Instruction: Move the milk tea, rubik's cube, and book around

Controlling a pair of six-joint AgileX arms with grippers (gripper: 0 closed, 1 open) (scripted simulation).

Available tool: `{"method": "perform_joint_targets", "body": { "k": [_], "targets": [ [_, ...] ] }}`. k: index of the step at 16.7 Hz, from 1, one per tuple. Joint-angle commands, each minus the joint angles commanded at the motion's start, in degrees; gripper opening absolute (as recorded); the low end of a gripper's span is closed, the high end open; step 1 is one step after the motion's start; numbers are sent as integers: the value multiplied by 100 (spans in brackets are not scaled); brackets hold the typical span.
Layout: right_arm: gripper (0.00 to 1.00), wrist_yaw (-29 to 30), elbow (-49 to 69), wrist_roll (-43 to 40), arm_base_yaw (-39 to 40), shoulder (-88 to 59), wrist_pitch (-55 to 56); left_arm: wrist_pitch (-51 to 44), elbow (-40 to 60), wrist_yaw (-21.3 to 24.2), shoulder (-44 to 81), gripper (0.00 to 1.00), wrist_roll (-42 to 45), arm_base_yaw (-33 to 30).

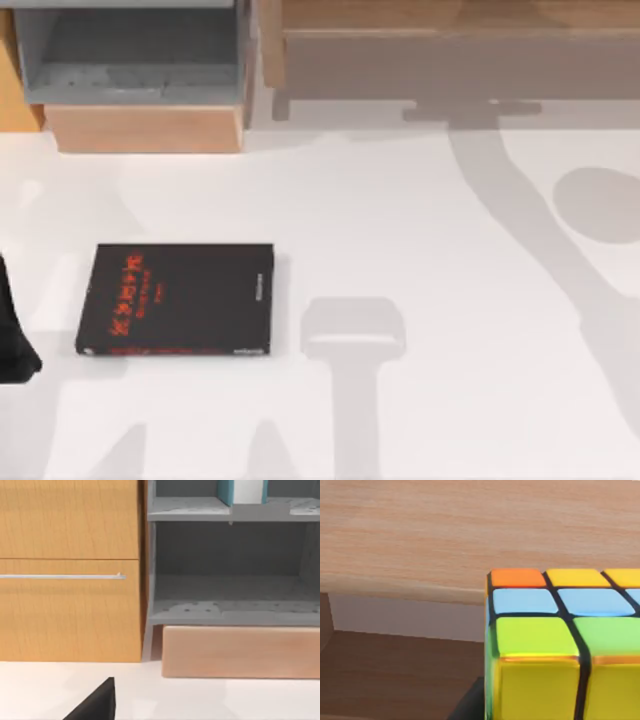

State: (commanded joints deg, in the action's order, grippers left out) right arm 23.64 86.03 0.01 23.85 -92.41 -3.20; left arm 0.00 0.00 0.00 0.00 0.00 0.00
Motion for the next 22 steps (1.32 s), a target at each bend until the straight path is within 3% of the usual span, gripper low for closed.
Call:
{"method": "perform_joint_targets", "body": {
  "k": [4,12,22],
  "targets": [
    [0,39,53,71,-97,-31,833,0,0,0,0,100,0,0],
    [0,3,118,89,-161,-74,924,0,0,0,0,100,0,0],
    [0,-452,2623,66,-650,-2063,486,0,0,0,0,100,0,0]
  ]
}}
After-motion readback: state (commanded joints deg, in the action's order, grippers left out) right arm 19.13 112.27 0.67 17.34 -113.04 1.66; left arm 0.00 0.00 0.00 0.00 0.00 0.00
